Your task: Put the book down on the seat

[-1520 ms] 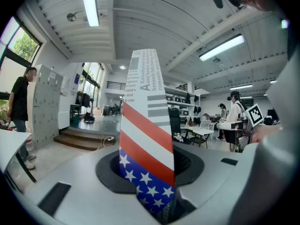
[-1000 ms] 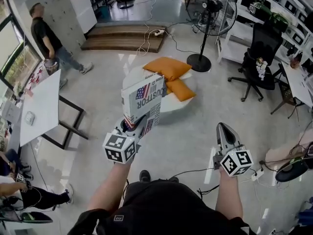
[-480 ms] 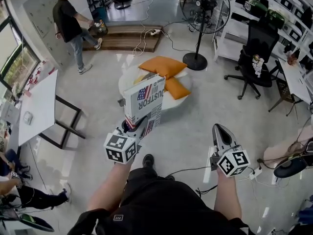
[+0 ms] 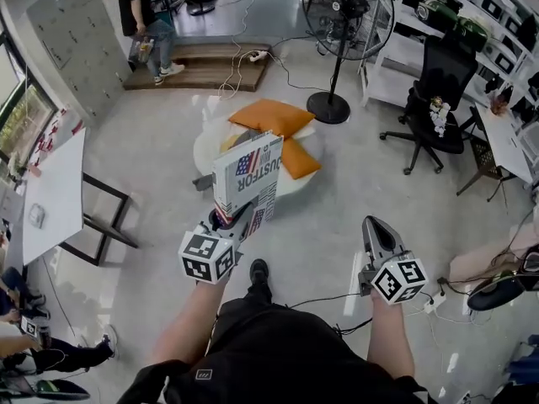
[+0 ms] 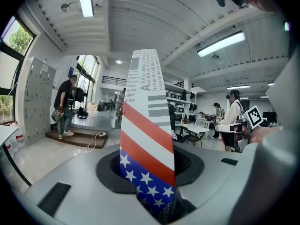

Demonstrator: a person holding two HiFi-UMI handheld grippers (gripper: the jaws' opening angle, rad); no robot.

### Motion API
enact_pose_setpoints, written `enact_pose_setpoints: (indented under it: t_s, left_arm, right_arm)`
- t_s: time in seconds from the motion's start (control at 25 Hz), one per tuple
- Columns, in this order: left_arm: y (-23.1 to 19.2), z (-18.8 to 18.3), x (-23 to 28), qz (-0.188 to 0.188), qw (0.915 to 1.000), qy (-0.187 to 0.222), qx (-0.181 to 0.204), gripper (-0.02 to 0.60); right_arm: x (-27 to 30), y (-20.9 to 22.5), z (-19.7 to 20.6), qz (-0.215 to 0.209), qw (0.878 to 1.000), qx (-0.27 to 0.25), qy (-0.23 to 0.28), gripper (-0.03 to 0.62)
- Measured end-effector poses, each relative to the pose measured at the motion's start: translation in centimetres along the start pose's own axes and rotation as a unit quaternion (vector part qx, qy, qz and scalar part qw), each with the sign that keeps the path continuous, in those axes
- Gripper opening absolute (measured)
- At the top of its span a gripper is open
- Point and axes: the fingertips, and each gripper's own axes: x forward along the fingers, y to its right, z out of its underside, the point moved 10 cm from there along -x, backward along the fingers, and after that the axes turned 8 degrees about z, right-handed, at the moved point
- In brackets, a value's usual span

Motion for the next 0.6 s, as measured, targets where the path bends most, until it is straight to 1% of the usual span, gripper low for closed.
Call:
enact_pose_setpoints:
  t_s: [0.24,0.4,0.6]
  left_arm:
    - [-5.5,-1.1,4.2,0.008,0.9999,-0.009,-0.009,0.156]
    - [-9.5,-2.2,7.6,0.015,0.9996,-0.019,-0.013,0.156]
    - [-15.1,-3.0,10.4,0.021,0.9994,-0.020,-0.018,0.156]
  right_arm:
    - [6.8,0.3,-1.0,0.007,1.000,0.003,-0.019,0.011]
    - [12.2,0.2,-1.2,0.004,0.999,0.006,-0.044,0.011]
    - [18.7,-1.2,-1.5,0.000,0.998,0.005,-0.068,0.011]
